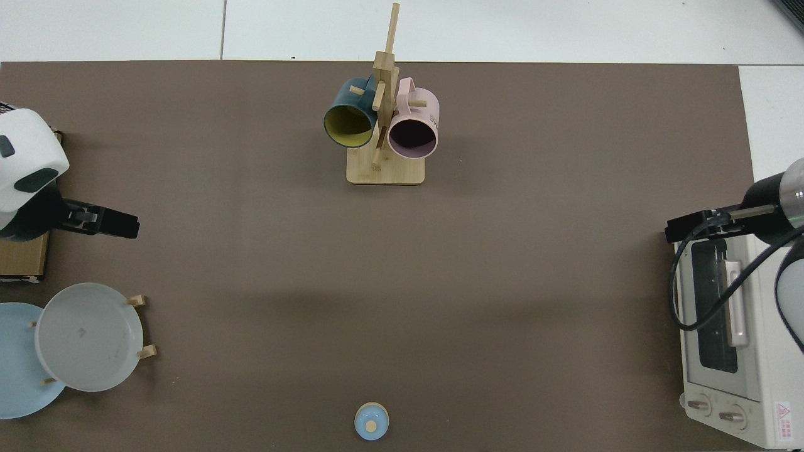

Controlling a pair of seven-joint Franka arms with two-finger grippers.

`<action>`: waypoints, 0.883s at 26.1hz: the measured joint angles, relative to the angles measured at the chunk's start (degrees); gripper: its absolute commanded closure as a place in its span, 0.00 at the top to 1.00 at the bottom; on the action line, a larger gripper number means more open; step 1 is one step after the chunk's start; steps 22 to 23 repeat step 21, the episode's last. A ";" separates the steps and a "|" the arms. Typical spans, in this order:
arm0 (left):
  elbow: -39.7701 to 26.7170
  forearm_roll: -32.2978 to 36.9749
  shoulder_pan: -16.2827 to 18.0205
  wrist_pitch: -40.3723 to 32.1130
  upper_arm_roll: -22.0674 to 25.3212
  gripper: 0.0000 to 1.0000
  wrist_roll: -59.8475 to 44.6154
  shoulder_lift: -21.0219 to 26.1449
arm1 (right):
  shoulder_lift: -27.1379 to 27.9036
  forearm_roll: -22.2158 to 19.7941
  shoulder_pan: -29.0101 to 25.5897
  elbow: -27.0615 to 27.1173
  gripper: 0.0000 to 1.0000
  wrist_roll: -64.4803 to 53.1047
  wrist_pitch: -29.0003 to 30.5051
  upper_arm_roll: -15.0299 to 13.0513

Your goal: Put markers into pen holder

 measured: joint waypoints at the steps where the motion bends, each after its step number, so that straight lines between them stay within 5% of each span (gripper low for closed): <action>1: -0.33 0.00 0.00 0.00 0.00 1.00 -0.01 -0.46 | 0.00 0.00 0.00 0.00 1.00 0.00 0.00 0.00; 23: -2.08 0.10 -0.02 0.00 -0.41 1.00 -2.42 -2.31 | -0.02 0.00 0.00 0.00 1.00 0.00 0.00 0.00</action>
